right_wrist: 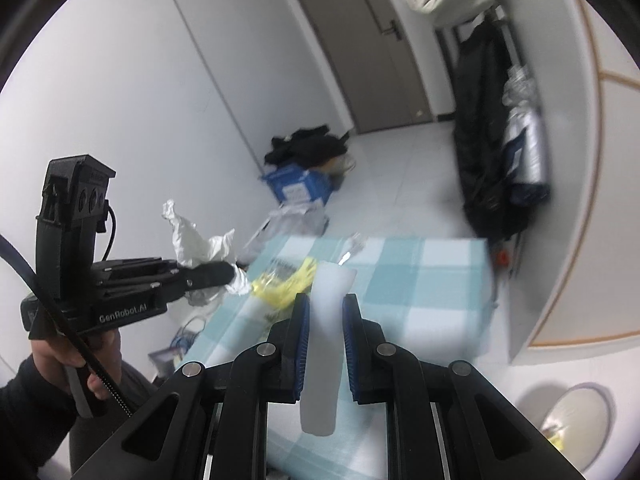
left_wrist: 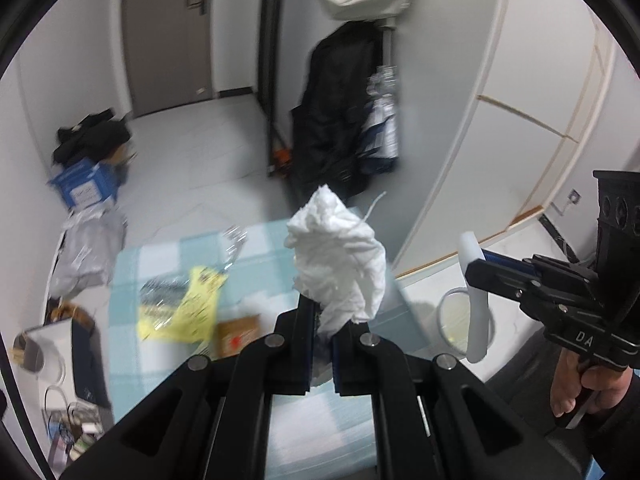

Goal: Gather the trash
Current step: 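Carry the foam strip and tissue over the white trash bin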

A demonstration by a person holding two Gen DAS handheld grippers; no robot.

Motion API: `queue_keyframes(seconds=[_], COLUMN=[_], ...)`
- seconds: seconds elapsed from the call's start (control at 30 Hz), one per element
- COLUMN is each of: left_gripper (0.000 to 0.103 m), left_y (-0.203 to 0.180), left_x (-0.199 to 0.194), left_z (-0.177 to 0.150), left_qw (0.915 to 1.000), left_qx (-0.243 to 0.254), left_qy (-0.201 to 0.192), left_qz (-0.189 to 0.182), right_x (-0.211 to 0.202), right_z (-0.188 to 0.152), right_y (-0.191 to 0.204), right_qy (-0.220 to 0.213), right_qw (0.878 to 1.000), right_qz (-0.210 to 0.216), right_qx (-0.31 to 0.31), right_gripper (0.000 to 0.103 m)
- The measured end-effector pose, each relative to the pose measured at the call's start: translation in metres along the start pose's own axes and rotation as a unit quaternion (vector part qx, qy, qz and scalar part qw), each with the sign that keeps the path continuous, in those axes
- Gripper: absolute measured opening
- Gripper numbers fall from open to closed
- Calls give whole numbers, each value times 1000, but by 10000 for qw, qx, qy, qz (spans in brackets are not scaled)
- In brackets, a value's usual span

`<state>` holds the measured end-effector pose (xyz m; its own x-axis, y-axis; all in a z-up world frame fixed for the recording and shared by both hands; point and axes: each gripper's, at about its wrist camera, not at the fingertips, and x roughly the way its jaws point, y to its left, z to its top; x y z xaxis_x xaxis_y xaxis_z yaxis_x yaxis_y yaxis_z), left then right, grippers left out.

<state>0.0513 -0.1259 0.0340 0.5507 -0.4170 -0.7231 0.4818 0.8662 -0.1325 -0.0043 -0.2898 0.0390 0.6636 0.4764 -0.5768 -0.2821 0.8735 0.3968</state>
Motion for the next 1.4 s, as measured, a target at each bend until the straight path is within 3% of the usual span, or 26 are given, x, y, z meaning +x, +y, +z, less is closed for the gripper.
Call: queue_keyframes(seconds=[0.37, 0.63, 0.97, 1.13, 1.4], left_gripper=[3, 3, 3, 3, 3], left_y=[-92, -165, -235, -260, -300], left_x=[30, 77, 157, 199, 255], left_z=[49, 70, 49, 33, 2], left_qw=[9946, 9835, 9666, 9571, 9389], left_qx=[668, 1119, 1607, 1808, 2107], left_qy=[-76, 198, 964, 1434, 2097], left_qz=[-789, -1410, -1750, -1752, -1737], right_x=[-90, -134, -159, -162, -135], right_z=[24, 17, -35, -71, -151], right_y=[-66, -128, -243, -298, -365], right_qy=[-548, -731, -577, -381, 142], right_qw=[9946, 9837, 9595, 9501, 9233], right_qz=[-852, -1542, -2173, -2146, -2218], right_qx=[211, 573, 1700, 2230, 3132], right_gripper=[16, 15, 16, 16, 16])
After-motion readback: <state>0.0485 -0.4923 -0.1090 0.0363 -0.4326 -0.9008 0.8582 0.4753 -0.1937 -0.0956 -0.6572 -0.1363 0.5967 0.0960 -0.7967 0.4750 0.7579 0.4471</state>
